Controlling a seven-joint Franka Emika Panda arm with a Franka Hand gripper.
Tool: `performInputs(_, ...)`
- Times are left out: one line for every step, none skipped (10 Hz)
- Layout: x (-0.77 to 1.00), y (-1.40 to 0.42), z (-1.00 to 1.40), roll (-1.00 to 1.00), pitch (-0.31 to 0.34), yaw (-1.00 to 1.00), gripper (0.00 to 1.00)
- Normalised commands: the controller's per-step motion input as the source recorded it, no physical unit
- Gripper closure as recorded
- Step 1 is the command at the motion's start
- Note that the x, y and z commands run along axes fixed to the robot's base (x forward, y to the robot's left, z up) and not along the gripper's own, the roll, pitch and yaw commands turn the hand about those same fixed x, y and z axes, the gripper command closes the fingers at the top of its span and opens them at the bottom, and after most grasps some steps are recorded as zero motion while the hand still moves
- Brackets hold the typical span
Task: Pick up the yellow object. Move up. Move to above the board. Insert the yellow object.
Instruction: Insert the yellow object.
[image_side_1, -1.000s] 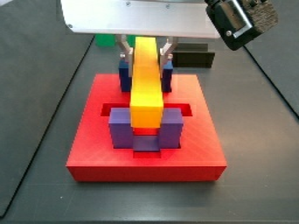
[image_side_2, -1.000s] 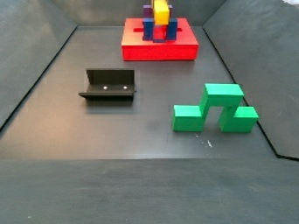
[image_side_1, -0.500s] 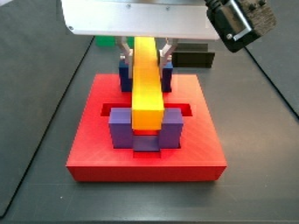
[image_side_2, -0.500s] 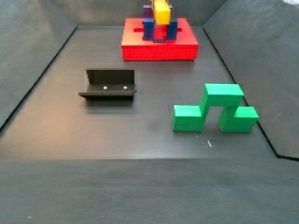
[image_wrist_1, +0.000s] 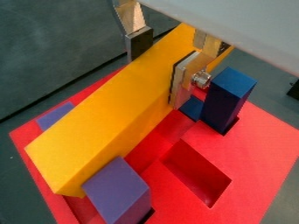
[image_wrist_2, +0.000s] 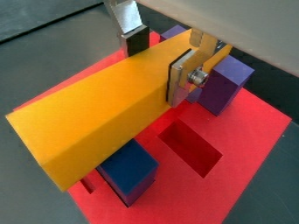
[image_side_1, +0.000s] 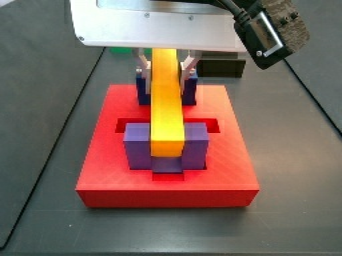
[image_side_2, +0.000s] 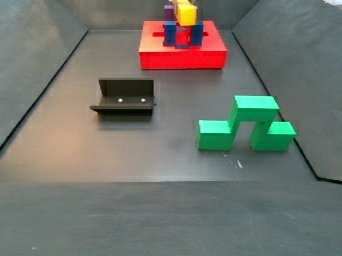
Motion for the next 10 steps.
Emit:
performInputs(0.25, -0.04, -0.11, 0.0, 0.0, 0.0, 1.0)
performInputs(0.33, 0.0, -0.04, -0.08, 0.004, 0.0, 1.0)
performInputs(0.35, 0.0, 0.0, -0.06, 0.054, -0.09, 1.0)
performInputs(0.23, 0.0, -0.06, 0.0, 0.044, -0.1, 1.0)
performInputs(0.04, 0.0, -0.13, 0.0, 0.0, -0.03, 1.0)
performInputs(0.0, 0.0, -0.18, 0.0, 0.0, -0.02, 1.0)
performInputs(-0.14, 0.0, -0.28, -0.01, 0.0, -0.05, 1.0)
performInputs(-0.24, -0.09, -0.48, -0.11, 0.0, -0.11, 1.0)
performInputs(-0.11, 0.0, -0.41, -0.31, 0.0, -0.14, 1.0)
performInputs(-0.02, 0.0, -0.28, -0.41, 0.0, -0.12, 1.0)
